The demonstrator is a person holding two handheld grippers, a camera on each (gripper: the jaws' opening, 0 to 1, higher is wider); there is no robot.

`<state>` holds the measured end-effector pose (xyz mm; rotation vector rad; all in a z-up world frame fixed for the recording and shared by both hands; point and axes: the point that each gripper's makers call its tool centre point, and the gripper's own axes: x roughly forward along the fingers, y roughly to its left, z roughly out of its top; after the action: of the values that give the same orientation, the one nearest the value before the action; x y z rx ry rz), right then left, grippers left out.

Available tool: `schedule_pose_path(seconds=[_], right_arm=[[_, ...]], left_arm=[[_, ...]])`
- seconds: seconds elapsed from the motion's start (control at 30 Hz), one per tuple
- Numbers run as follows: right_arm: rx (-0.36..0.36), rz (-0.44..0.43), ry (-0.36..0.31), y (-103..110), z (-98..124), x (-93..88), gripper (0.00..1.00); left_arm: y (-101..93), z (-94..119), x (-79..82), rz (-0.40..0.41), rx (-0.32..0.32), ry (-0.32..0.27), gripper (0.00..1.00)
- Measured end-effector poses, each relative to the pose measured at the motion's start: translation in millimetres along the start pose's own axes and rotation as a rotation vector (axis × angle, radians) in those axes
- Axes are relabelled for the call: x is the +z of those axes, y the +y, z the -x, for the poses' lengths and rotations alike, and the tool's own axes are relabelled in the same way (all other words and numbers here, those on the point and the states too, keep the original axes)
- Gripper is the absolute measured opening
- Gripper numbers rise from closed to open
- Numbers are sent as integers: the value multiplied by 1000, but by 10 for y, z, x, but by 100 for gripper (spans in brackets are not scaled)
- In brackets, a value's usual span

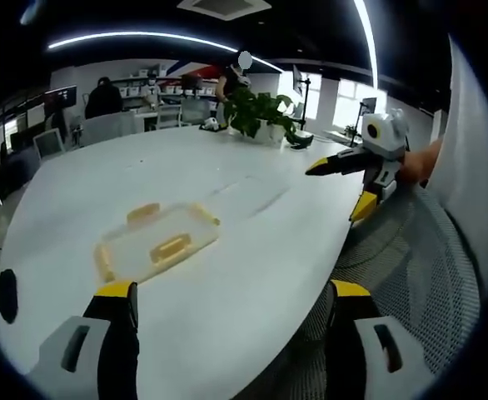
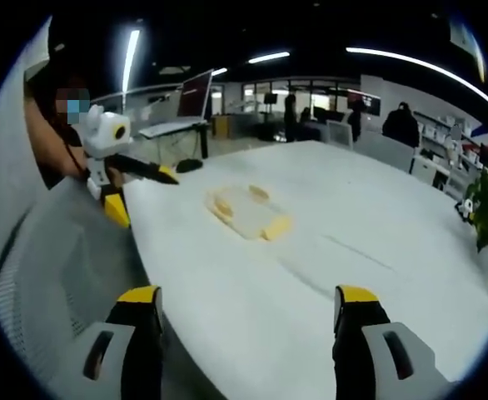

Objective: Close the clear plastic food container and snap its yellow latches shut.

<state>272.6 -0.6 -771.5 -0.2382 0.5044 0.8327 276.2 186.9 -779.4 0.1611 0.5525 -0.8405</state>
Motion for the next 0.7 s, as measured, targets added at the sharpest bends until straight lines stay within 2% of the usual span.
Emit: schedule_pose_path(seconds=[0.13, 0.47, 0.7], right_arm=[[14, -7, 6, 14, -8, 13, 84], [41, 42, 46, 29, -50, -6, 82], [43, 62, 53, -23, -101, 57, 79]], left_arm=[[5, 3, 25, -9, 1, 1, 94], [39, 1, 25, -30, -12, 15, 93], [127, 14, 138, -38, -10, -5, 93]])
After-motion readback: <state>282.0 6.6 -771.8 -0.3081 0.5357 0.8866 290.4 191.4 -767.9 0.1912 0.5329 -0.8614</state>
